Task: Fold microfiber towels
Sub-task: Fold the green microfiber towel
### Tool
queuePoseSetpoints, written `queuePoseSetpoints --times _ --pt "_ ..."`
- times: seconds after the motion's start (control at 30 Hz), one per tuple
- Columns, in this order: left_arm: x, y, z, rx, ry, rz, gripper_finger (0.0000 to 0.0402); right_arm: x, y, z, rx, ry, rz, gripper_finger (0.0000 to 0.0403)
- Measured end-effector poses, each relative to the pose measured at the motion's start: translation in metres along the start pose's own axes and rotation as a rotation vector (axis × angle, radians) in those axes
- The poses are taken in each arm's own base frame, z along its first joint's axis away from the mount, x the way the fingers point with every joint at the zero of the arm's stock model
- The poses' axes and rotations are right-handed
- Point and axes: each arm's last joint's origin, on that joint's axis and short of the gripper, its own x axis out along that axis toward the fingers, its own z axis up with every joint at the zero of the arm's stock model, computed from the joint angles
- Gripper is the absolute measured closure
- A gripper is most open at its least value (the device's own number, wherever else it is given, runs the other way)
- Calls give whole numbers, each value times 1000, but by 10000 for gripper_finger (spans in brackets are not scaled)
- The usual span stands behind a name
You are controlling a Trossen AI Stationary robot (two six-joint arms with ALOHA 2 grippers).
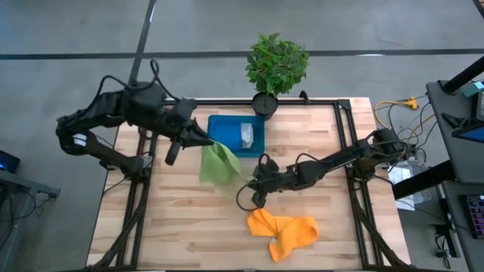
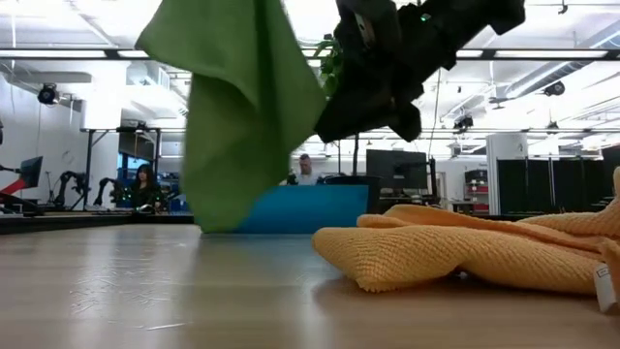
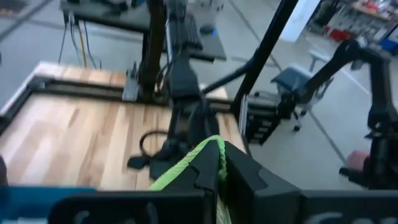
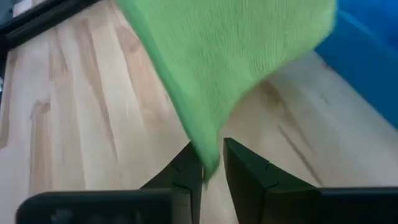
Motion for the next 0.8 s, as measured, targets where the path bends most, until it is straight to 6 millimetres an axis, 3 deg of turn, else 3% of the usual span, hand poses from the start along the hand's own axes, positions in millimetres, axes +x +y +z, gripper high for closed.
queuePoseSetpoints --times 0.23,0.5,0.8 --pt "0 -1 4 25 3 1 402 0 -1 13 -62 -38 -21 392" --pt "0 1 -4 11 76 35 402 -5 7 29 -86 -95 -19 395" --pt "-1 1 -2 14 63 54 402 -3 9 27 -91 -89 63 392"
